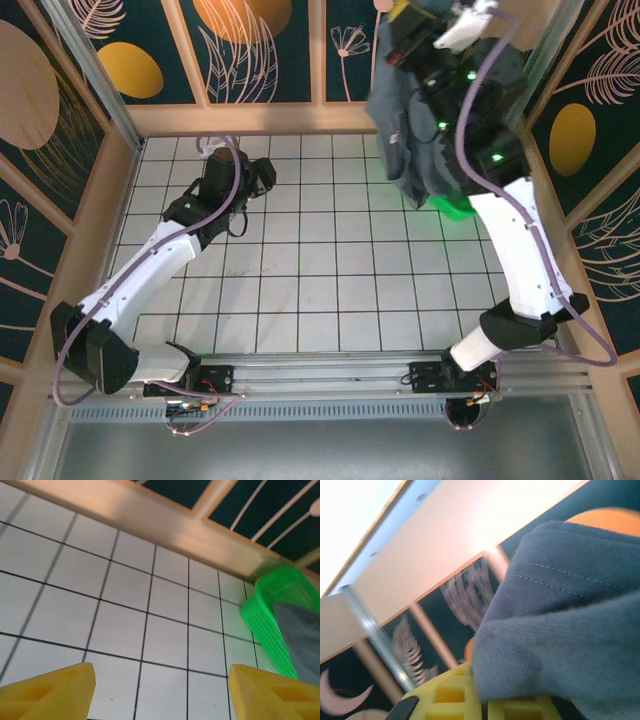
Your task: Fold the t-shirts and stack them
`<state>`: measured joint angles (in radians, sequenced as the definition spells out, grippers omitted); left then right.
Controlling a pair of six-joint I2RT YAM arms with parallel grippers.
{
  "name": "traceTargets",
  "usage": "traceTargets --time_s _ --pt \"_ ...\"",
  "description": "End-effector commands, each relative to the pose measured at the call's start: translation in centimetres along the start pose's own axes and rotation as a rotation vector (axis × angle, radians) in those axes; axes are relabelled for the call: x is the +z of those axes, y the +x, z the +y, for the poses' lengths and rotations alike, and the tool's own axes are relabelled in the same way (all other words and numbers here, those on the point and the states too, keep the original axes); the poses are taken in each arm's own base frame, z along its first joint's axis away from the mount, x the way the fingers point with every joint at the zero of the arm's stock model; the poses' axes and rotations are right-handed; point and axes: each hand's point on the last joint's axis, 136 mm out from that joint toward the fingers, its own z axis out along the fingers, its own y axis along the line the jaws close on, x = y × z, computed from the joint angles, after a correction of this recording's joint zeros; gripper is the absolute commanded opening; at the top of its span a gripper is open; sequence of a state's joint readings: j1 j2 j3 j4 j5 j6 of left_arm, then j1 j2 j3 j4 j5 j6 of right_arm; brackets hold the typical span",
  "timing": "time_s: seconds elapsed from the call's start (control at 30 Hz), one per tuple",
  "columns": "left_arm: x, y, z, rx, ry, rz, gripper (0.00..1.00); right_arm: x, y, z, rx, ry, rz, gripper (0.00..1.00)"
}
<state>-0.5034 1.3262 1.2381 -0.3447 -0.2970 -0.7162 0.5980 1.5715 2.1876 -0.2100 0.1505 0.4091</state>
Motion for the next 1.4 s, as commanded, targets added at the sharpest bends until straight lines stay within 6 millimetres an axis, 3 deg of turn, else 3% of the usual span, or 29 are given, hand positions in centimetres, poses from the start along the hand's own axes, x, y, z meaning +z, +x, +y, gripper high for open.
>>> traceTargets --time_s 0.0,0.17,0.27,0.3,0.33,0.4,0.47,0.53,0.67,0.8,0.93,1.03,1.13,1.23,1.37 --pt "-2.4 -2.2 3.0 -0.020 -0.129 -0.114 0.72 2.7 7.9 3.9 0.026 -0.117 0.153 0.00" --pt "-6.1 -4.3 5.7 -0.050 -0.223 -0.233 0.73 4.7 25.7 5.9 0.103 -0.139 0.536 0.00" --pt "-7.8 -4.4 6.9 -0.065 -0.238 -0.268 0.73 4.2 36.2 5.2 0.124 -0.138 0.788 0.00" --pt "-8.1 -4.1 7.3 -0.067 -0.243 -0.265 0.73 3.8 39.5 4.3 0.130 -0.121 0.876 0.08" --pt "-8.2 -3.7 7.6 -0.070 -0.246 -0.253 0.73 3.2 42.1 3.5 0.138 -0.103 0.959 0.21" --pt "-8.0 -2.4 8.1 -0.070 -0.248 -0.212 0.74 2.4 44.9 2.1 0.147 -0.077 1.066 0.40" --pt "-7.4 -0.7 8.4 -0.066 -0.238 -0.148 0.74 1.7 45.6 0.6 0.127 -0.032 1.101 0.49" --pt "-6.5 1.5 8.7 -0.071 -0.231 -0.074 0.75 1.2 45.0 -1.2 0.105 0.018 1.085 0.54" --pt "-4.6 5.7 8.9 -0.105 -0.203 0.073 0.75 -1.6 42.8 -8.3 0.137 0.196 1.033 0.58" --pt "-2.4 9.7 9.5 -0.164 -0.212 0.195 0.76 -7.6 41.0 -17.7 0.179 0.489 1.011 0.55" --pt "0.2 11.7 10.8 -0.254 -0.225 0.301 0.75 -14.4 40.0 -23.6 0.201 0.675 1.021 0.53" --pt "1.4 14.3 12.8 -0.330 -0.272 0.418 0.68 -18.3 40.2 -24.7 0.170 0.724 1.061 0.53" --pt "2.1 17.3 12.6 -0.367 -0.244 0.529 0.64 -21.4 40.4 -25.7 0.136 0.775 1.097 0.53" --pt "2.3 20.4 9.9 -0.351 -0.133 0.656 0.65 -24.0 40.3 -26.5 0.093 0.803 1.119 0.54" --pt "2.0 24.8 6.3 -0.072 -0.096 0.818 0.69 -25.9 40.3 -28.1 0.070 0.835 1.141 0.55"
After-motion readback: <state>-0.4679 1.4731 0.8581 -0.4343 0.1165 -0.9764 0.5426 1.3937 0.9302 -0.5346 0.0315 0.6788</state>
